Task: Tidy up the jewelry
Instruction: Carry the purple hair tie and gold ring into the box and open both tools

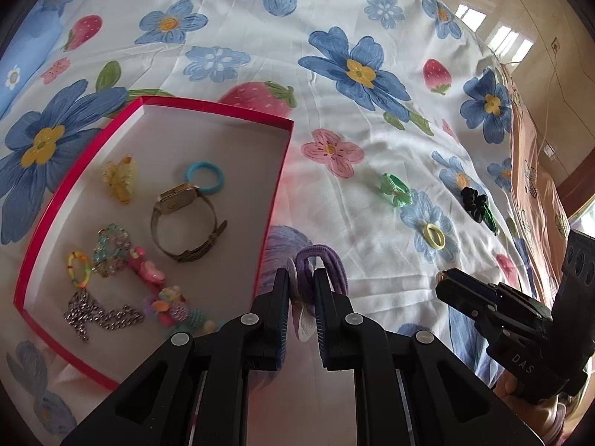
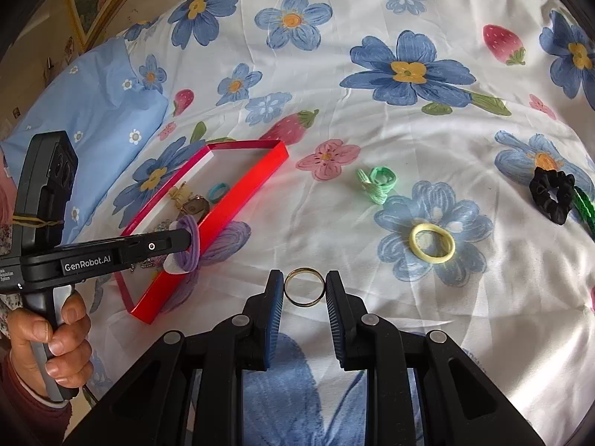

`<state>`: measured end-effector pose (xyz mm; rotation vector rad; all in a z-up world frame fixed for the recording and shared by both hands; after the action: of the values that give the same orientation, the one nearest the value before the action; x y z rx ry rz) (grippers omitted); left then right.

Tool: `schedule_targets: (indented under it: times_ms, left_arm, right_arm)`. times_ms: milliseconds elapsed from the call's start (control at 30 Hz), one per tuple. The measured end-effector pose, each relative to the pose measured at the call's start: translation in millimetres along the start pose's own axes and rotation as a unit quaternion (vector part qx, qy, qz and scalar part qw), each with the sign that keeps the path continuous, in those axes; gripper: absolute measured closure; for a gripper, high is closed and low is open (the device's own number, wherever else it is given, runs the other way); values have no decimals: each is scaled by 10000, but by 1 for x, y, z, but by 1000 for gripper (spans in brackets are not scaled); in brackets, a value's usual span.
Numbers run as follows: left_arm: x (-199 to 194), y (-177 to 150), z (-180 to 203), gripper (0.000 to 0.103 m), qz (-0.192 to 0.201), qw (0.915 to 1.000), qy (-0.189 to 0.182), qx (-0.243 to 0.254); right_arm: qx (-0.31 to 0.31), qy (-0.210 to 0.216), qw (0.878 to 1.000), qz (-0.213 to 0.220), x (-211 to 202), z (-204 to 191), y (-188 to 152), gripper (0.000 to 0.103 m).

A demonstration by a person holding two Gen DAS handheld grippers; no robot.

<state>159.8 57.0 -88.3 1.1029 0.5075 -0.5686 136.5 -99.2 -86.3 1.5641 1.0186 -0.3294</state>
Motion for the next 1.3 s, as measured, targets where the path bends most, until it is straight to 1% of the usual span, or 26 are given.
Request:
schedule_targets:
  times_ms: [267, 567, 767, 1033, 1300]
  left_arm:
    - [-21, -1, -11, 91, 105, 9999, 1, -108]
    - [-49, 0, -34, 91, 269, 9994, 85, -214]
    - [-68, -2, -57, 91, 361, 9984, 214, -373]
    - [-93, -7, -93, 91, 479, 9960, 481, -579]
    - [-108, -11, -123, 91, 531, 9930, 677, -807]
  right_arm:
    - [-80, 111, 9999, 5, 0, -16, 1, 80]
    - [-208, 295, 9993, -8, 2, -40, 2, 80]
    - [-353, 496, 9981, -47, 8, -65, 3, 80]
    - [-567, 776, 9953, -114, 19, -101, 3, 80]
    - [-746, 1006, 9919, -207, 32, -134, 2, 80]
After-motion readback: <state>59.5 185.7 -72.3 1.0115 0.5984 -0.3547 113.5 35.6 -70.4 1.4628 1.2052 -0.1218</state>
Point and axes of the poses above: each gripper's, at about its wrist camera, not at the fingertips, and x roughly the way its jaws point, z to its right, y to its top, the point moved 8 cm from there along x, roughly the way its jaws point, and after that the axes turned 13 degrees about z, right-handed, at the moved point
